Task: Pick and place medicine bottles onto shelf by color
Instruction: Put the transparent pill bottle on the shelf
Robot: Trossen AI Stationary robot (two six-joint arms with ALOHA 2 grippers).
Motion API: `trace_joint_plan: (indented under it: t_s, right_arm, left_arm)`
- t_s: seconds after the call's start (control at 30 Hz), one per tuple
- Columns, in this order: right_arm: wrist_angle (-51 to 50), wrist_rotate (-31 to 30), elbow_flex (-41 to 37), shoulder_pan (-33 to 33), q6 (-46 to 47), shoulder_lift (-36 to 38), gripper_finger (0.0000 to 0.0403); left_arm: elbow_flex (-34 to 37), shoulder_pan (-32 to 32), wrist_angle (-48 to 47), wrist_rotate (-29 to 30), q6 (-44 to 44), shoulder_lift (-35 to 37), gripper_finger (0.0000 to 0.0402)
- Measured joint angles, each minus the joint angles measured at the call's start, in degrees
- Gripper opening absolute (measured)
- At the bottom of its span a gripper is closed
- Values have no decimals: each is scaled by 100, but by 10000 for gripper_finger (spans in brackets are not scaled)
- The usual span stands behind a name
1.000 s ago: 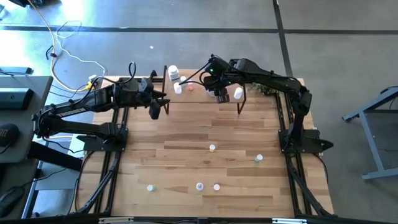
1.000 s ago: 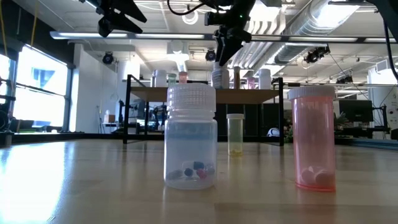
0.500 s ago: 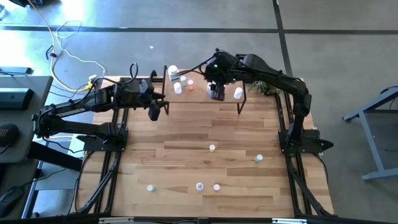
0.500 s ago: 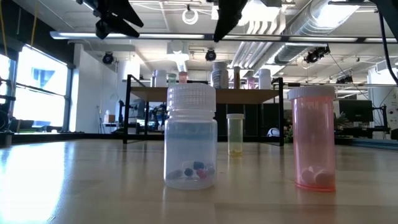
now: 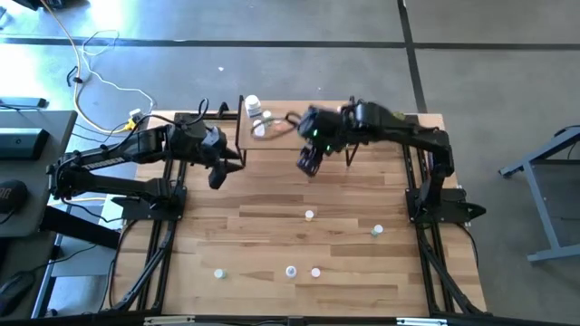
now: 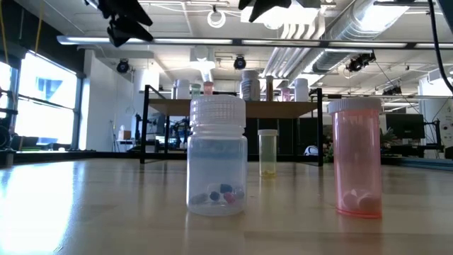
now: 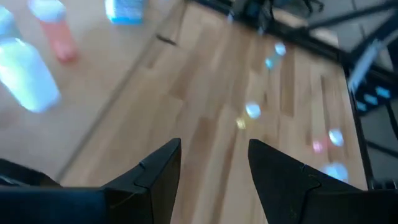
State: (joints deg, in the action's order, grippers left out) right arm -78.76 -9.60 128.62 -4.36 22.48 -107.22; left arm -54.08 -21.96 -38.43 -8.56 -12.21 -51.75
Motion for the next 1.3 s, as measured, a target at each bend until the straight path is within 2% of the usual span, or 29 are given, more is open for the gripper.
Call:
trace_joint_plan:
  t_s: [0.2,0.43,0.7,0.97,1.13,1.3]
  right_arm:
    - [-236,-81,-646,723,1164,-5,204]
    - [-259,-89,-1566,1400,2366,-8,204]
    - [562,-93,-2399,1938,3151,-9,204]
    - [1658,79,-3040,2352,3278,-7,204]
    - [2573,410,-3288,2653,2778,-8,204]
    - [3608,425,-3553,2976,2053,-7,204]
  left_arm:
    - [0,696,-731,8,-20,2,179]
    - [0,1874,-969,68,-504,2,179]
    - [2,3259,-1151,824,-1311,2,179]
    - [6,4381,-1155,1459,-2335,-88,179]
    - [7,4797,-1153,1700,-3060,-254,179]
    - [4,4972,-1149,1717,-3558,-411,179]
